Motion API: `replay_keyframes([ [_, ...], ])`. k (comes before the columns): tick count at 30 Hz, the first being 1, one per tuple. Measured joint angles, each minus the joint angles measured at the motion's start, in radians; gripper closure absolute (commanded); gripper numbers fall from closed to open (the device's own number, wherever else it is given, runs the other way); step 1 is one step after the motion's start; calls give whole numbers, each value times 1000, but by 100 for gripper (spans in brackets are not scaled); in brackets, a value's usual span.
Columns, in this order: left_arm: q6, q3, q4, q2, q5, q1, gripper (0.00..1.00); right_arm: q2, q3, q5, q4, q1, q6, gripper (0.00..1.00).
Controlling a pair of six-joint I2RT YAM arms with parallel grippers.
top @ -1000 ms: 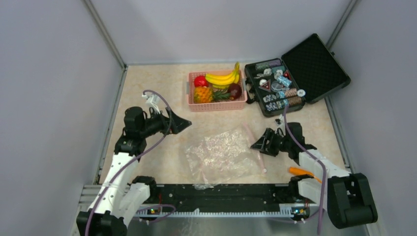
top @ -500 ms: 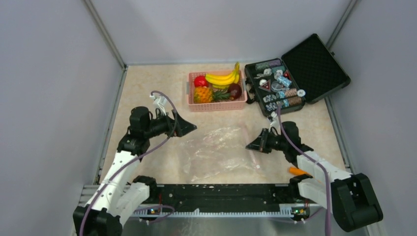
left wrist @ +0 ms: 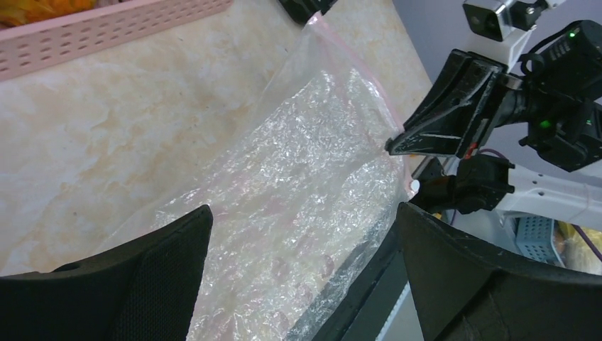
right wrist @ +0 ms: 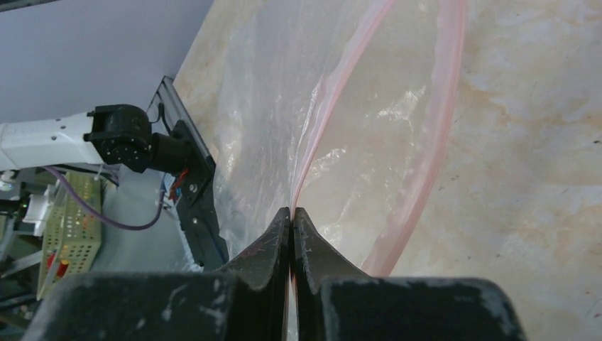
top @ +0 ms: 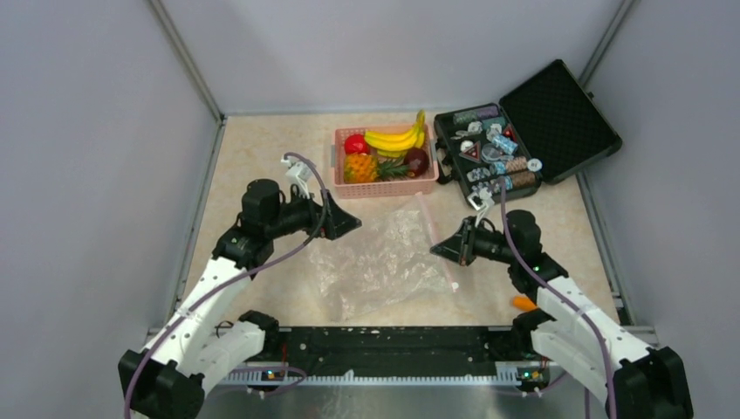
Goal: Place the food in the zip-top bag and seal the zipper
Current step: Pick up the zipper food storage bag at the center of the board.
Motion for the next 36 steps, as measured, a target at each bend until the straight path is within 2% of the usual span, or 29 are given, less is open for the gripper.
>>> replay_keyframes([
  [13, 34, 36, -103, -23, -157, 0, 1, 102, 97, 91, -5, 55, -25, 100],
  [20, -10, 15, -127, -172, -340, 0, 1, 261, 181, 179, 14, 163, -34, 100],
  [28, -84, 0, -170, -265, -480, 0, 1, 349, 184, 369, 228, 188, -12, 100],
  [32, -120, 0, -204, -271, -480, 0, 1, 410, 184, 381, 354, 188, 5, 100],
  [36, -156, 2, -208, -278, -460, 0, 1, 439, 184, 370, 404, 188, 18, 100],
])
